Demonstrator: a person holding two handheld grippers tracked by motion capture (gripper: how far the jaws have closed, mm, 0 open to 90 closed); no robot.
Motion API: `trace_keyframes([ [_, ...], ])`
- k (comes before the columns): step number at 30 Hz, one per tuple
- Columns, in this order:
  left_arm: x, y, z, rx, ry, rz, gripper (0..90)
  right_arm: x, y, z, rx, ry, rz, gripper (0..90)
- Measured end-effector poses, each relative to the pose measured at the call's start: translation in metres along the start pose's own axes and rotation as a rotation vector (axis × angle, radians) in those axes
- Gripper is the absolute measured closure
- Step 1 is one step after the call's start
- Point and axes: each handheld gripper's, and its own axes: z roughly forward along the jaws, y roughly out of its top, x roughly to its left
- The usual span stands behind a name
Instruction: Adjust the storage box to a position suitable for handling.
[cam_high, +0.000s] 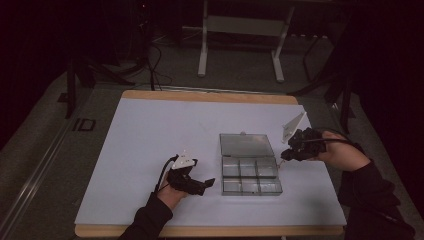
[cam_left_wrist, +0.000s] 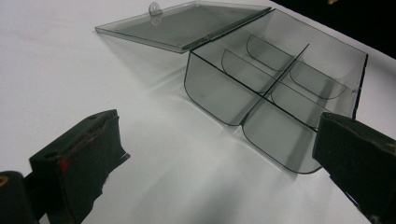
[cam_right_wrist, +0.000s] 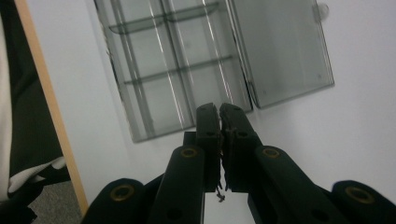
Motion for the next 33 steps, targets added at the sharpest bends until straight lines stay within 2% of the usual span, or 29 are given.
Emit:
trace_keyframes([
  [5,0.0,-0.001,0.0,0.002,-0.003,0.002,1.9,0.001,0.01,0.005,0.0,0.013,-0.03,86.3],
  [12,0.001,-0.001,-0.001,-0.003,-0.001,0.004,1.9,-0.003,0.017,0.019,0.011,0.029,-0.043,86.3],
  [20,0.001,-0.002,-0.002,-0.003,0.004,0.003,1.9,-0.006,0.017,0.037,0.021,0.038,-0.039,86.3],
  [22,0.0,-0.002,-0.001,-0.002,0.001,0.002,1.9,-0.007,0.015,0.048,0.042,0.044,-0.033,86.3],
  [25,0.0,-0.002,-0.001,0.0,0.0,0.003,1.9,-0.007,0.014,0.051,0.05,0.048,-0.032,86.3],
  [26,0.0,-0.002,-0.001,0.0,0.0,0.004,1.9,-0.008,0.013,0.059,0.06,0.059,-0.028,86.2],
  [33,0.001,-0.003,-0.001,0.001,0.002,0.003,1.9,-0.009,0.011,0.078,0.069,0.08,-0.022,86.2],
])
